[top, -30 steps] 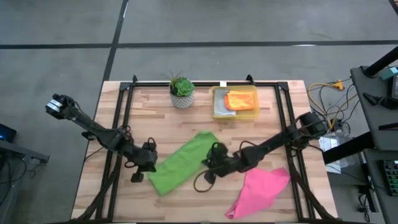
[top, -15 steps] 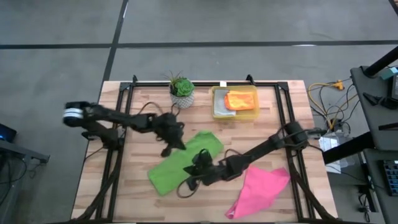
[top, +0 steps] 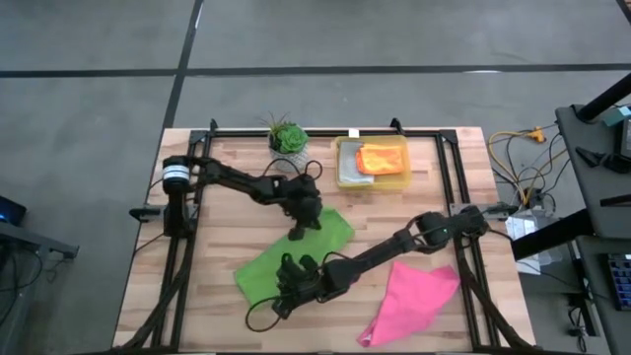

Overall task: Fold microfiber towels
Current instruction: Fold the green microfiber cloth

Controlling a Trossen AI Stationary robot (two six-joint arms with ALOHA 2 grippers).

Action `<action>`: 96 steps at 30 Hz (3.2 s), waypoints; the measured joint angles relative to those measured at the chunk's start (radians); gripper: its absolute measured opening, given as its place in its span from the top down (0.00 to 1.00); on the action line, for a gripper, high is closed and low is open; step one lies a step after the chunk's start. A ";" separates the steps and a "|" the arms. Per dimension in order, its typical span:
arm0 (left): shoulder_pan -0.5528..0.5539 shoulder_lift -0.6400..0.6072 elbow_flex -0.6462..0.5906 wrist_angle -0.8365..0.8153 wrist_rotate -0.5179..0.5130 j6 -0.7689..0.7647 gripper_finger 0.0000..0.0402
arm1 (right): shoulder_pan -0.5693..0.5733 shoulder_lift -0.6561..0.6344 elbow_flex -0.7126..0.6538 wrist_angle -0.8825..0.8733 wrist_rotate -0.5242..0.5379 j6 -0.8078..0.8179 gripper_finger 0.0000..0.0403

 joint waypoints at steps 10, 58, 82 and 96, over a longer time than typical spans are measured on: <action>0.002 -0.057 -0.011 -0.089 -0.368 0.026 1.00 | -0.041 -0.021 -0.009 -0.337 -0.250 0.044 0.98; -0.577 -0.381 -0.423 0.056 -0.454 -0.536 1.00 | -0.330 -0.473 -0.776 0.042 -0.164 -0.138 0.98; -0.749 -0.312 -0.073 -0.210 -0.732 -0.568 1.00 | -0.162 -0.811 -0.934 0.143 -0.107 -0.512 0.98; -0.754 -0.302 -0.043 -0.223 -0.478 0.054 0.92 | 0.086 -0.818 -1.082 0.274 -0.106 -0.067 0.98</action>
